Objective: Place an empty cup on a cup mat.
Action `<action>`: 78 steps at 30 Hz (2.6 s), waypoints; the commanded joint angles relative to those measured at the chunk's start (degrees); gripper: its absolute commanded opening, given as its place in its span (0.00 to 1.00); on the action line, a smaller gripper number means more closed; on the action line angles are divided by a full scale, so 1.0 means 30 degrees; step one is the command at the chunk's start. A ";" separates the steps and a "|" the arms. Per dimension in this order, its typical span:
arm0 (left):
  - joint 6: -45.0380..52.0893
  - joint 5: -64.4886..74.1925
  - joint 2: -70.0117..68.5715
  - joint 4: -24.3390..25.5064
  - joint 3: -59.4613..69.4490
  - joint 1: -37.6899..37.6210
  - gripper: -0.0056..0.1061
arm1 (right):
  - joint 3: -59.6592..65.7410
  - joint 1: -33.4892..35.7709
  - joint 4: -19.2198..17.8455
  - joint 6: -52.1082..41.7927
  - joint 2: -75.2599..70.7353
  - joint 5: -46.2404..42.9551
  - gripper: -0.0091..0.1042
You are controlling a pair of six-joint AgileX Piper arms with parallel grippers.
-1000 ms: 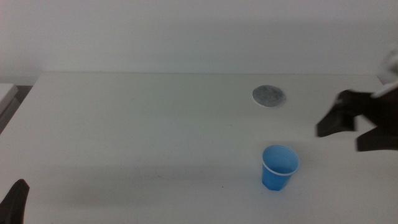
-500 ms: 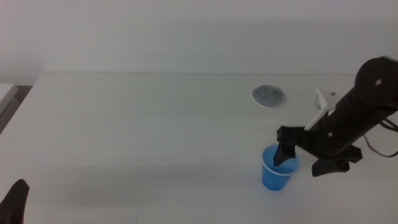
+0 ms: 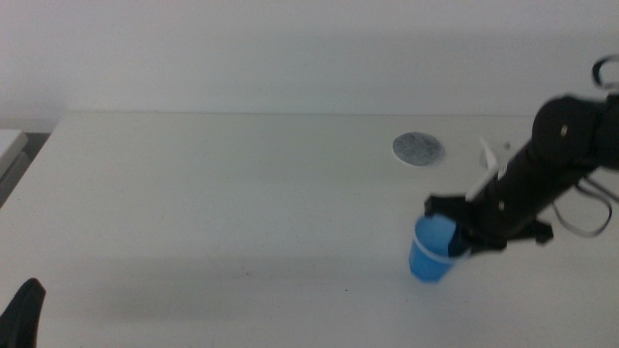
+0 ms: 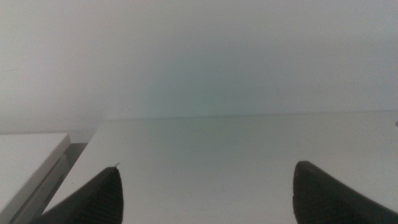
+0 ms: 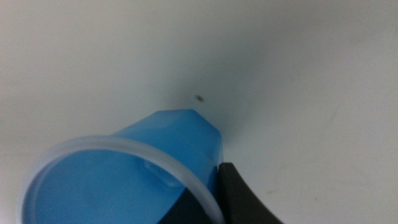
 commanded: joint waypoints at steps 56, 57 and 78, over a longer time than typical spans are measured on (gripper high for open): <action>-0.0054 -0.0248 -0.0070 -0.0042 -0.0008 -0.0020 0.89 | -2.6176 -0.2836 -0.3368 0.0980 1.5358 0.7651 0.44; -0.0054 -0.0248 -0.0070 -0.0042 -0.0008 -0.0020 0.89 | -2.6176 -0.2836 -0.3368 0.0980 1.5301 0.7651 0.49; -0.0054 -0.0248 -0.0070 -0.0042 -0.0008 -0.0020 0.89 | -2.5999 -0.6352 -0.2473 -0.2959 0.5020 0.7651 0.78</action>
